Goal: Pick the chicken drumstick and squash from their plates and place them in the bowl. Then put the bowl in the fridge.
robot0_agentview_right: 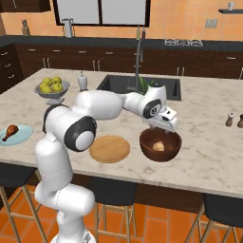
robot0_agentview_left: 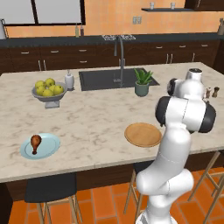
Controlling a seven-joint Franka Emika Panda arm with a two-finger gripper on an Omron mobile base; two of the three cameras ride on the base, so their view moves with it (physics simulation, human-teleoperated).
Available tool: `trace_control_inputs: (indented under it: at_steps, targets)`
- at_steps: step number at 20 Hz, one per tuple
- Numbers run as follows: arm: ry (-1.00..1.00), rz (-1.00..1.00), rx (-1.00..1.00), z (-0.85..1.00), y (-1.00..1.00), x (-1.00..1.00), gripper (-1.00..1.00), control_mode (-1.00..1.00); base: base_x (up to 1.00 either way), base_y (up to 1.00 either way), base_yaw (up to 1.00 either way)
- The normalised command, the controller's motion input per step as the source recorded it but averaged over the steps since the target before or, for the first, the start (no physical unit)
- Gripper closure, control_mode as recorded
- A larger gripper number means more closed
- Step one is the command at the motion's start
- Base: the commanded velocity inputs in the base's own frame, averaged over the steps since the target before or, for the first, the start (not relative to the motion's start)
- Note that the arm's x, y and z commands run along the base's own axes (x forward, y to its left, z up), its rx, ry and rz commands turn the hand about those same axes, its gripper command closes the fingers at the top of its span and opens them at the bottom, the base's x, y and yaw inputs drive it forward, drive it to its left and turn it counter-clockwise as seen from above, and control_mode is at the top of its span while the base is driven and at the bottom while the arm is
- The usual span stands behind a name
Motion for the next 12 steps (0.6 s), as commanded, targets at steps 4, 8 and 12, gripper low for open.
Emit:
trace_control_inputs:
  at_steps: [4,8,12]
  targets:
    - [-0.01,0.0,0.0,0.84,0.46,-0.52,-1.0,-1.0,0.0,0.0,0.0]
    - [0.0,0.01,-0.03,0.47,1.0,-0.98,-1.0,-1.0,0.0,0.0,0.0]
    - [-0.15,0.03,-0.19,0.3,0.79,-0.82,-1.0,-1.0,0.0,0.0,0.0]
